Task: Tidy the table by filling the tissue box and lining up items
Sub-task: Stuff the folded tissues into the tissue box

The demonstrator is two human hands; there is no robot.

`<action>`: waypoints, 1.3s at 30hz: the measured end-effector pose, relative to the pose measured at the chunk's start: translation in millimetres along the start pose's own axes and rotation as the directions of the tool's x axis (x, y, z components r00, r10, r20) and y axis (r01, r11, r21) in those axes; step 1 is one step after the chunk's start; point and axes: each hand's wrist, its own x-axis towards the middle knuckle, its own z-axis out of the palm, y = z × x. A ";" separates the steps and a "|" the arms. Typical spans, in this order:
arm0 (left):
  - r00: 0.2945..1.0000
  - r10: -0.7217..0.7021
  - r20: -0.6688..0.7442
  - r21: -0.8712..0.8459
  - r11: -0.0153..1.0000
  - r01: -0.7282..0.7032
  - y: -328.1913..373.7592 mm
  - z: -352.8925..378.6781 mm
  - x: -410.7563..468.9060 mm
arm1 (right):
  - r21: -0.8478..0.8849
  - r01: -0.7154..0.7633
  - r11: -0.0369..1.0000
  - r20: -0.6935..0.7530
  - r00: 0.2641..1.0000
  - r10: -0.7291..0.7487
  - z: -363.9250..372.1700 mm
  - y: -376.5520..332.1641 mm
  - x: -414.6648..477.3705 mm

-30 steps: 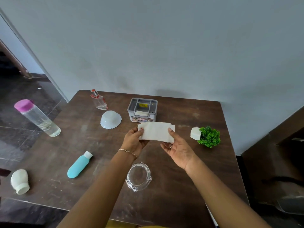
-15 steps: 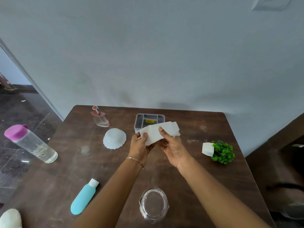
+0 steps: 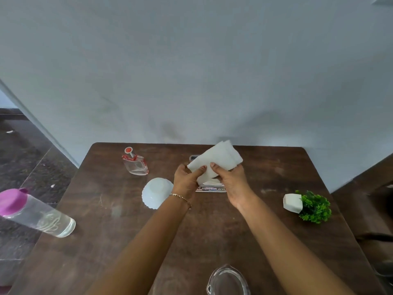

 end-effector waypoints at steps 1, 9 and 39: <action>0.999 0.039 0.031 0.098 0.994 -0.042 2.1 -1.1 6.6 | -0.069 0.006 0.998 -0.020 1.000 -0.008 -0.9 -3.6 5.5; 0.911 0.264 0.317 0.771 0.488 -0.409 23.3 -9.8 36.9 | -0.559 0.199 0.805 0.099 0.980 -0.173 -14.3 -20.1 46.5; 0.914 0.244 0.323 0.883 0.271 -0.384 26.5 -3.8 60.2 | -0.930 0.354 0.096 0.336 0.927 -0.166 -18.7 7.0 69.4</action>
